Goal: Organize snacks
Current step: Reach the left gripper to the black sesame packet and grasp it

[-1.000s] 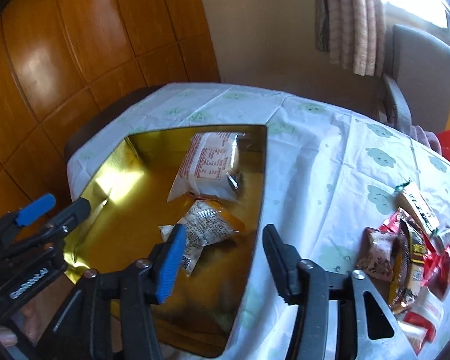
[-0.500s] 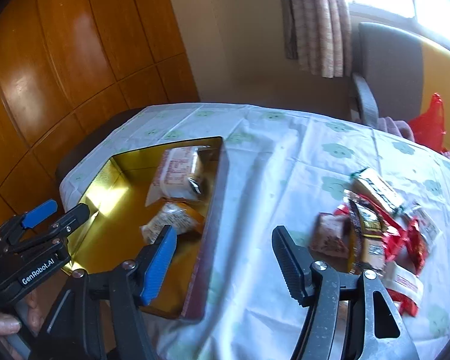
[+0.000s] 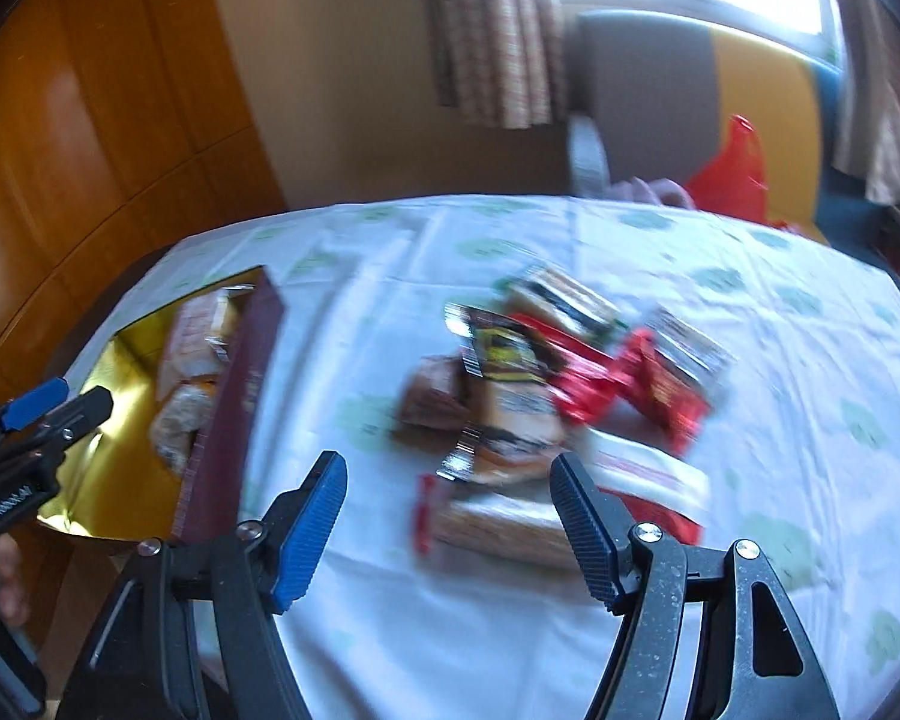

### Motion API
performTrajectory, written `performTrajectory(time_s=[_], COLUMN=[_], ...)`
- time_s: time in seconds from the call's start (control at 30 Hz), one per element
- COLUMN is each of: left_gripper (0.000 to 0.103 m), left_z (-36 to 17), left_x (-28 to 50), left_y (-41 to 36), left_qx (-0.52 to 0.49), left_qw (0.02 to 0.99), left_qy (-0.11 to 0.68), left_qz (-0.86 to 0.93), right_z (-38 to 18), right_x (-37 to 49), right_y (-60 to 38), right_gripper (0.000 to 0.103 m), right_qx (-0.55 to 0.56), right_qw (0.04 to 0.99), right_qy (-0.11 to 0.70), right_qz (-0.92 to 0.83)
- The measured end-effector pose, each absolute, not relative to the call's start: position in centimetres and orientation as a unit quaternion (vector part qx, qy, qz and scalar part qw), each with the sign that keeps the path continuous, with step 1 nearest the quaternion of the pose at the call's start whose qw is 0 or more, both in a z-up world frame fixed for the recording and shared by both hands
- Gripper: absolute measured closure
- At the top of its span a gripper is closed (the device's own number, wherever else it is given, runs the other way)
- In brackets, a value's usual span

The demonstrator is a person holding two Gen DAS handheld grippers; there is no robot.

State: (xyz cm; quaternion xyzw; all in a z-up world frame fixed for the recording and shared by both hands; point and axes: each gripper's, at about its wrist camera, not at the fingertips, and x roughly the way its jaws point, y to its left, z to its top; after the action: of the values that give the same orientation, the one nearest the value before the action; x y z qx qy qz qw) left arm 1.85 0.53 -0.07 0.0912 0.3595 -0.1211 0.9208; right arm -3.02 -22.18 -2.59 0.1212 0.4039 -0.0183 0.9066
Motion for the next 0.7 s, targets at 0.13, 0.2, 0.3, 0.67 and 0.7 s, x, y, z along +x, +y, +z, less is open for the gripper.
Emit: performTrajectory(time_s=[0.13, 0.2, 0.3, 0.67, 0.7], left_gripper=[0.029, 0.029, 0.029, 0.043, 0.043], left_z=[-0.4, -0.8, -1.3, -3.4, -3.8], left_x=[1.8, 2.2, 2.9, 6.2, 6.8], left_y=[-3.0, -4.4, -6.6, -16.1, -17.0], left_qx=[0.132, 0.131, 0.121, 0.114, 0.116], left_qw=[0.903, 0.89, 0.87, 0.824, 0.821], left_qy=[0.366, 0.384, 0.409, 0.462, 0.469], left_qz=[-0.18, -0.209, -0.248, -0.307, -0.306], right_z=[-3.6, -4.2, -4.9, -6.4, -6.5], right_x=[-4.4, -5.0, -5.9, -8.1, -8.3], right_y=[-24.2, -25.2, -26.6, -30.7, -31.0], right_gripper=[0.032, 0.032, 0.031, 0.031, 0.031], right_qx=[0.132, 0.139, 0.15, 0.184, 0.189], right_qw=[0.9, 0.896, 0.891, 0.879, 0.877], right_qy=[0.414, 0.419, 0.424, 0.426, 0.426], right_qz=[-0.043, -0.055, -0.07, -0.113, -0.115])
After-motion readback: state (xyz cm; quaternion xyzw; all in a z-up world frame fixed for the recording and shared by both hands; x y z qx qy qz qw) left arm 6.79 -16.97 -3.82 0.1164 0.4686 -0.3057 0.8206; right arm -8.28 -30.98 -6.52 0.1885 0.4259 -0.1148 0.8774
